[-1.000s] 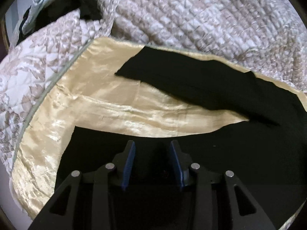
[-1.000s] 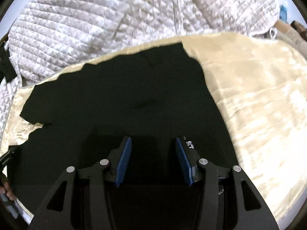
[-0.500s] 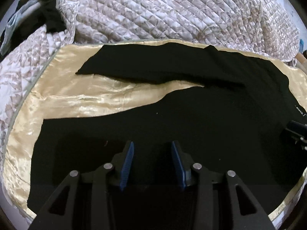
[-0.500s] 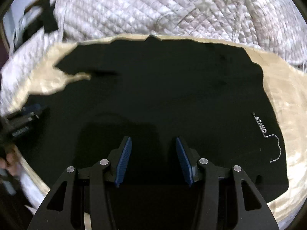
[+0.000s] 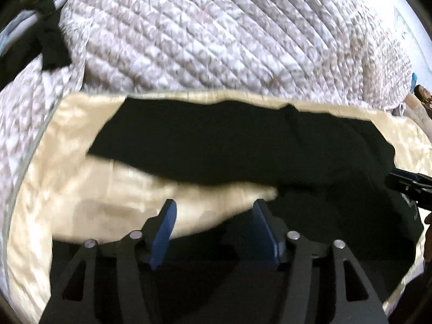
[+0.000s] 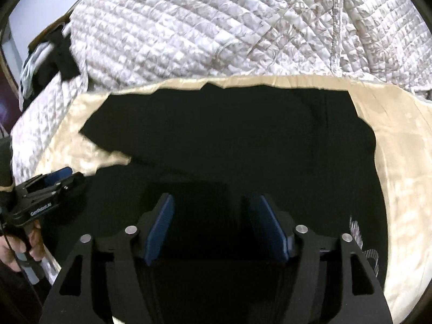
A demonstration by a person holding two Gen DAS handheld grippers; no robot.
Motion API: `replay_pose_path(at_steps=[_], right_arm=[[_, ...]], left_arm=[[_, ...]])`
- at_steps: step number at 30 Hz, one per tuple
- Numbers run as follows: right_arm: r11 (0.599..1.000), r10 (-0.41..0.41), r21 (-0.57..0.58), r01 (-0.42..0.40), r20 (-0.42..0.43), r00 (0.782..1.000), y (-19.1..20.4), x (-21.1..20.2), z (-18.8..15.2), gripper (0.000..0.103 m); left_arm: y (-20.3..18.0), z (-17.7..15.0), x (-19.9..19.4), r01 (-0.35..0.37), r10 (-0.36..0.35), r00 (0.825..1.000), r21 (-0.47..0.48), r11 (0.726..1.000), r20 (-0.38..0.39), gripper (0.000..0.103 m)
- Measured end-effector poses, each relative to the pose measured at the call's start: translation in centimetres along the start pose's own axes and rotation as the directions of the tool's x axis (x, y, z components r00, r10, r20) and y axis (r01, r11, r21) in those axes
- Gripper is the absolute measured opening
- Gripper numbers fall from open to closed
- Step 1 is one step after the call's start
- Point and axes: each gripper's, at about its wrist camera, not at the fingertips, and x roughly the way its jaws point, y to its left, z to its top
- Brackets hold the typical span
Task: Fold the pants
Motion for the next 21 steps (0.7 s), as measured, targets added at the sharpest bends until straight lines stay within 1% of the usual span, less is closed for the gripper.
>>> replay_pose_path(at_steps=[2,7,9,13,15,18,19,20,21], right_arm=[[1.000,-0.009,0.006,0.009,0.000,1.000,-0.7,0.7,1.8,0.066],[1.000,0.003,0.011,-0.003,-0.012,1.000,-2.2,3.5,6.5,0.066],[1.000,-0.015,0.009,0.015,-0.018,1.000,-2.9,4.9,8.2,0.066],[0.998,-0.051,0.029,0.053,-0.047,0.998,-4.6,8.4,10.9,0.066],[0.997,-0.057,0.042,0.059,-0.064,0.996,-5.2,10.2,12.1,0.066],[0.996,-0.079,0.027,0.082,-0.089,0.993,-5.3,12.6,13.3,0.066],[0.996,-0.084,0.019,0.087,-0.102,0.991,-5.2,13.3,13.6,0.066],[0.995,-0.094,0.007,0.095,-0.119,0.988,-5.2,14.2,13.8,0.066],[0.993,-0.121,-0.013,0.121,-0.136,0.983,-5.1,15.1,13.8,0.066]], left_arm=[[0.9,2.1,1.4,-0.006,0.006,1.000,-0.009,1.000,0.005,0.065],[3.6,7.2,6.2,-0.056,0.056,0.998,-0.019,0.998,0.010,0.067],[4.5,8.6,8.1,-0.082,0.082,0.997,-0.034,0.996,0.009,0.067],[5.5,10.9,11.9,-0.110,0.109,0.994,-0.057,0.992,-0.012,0.071],[5.2,11.5,13.7,-0.126,0.125,0.992,-0.039,0.991,-0.026,0.072],[4.6,11.9,16.6,-0.157,0.158,0.985,0.008,0.987,-0.069,0.072],[4.0,11.7,17.4,-0.186,0.190,0.979,0.048,0.981,-0.074,0.074],[3.4,11.4,17.9,-0.216,0.223,0.973,0.099,0.971,-0.059,0.074],[2.6,11.0,18.1,-0.245,0.253,0.967,0.150,0.958,-0.038,0.074]])
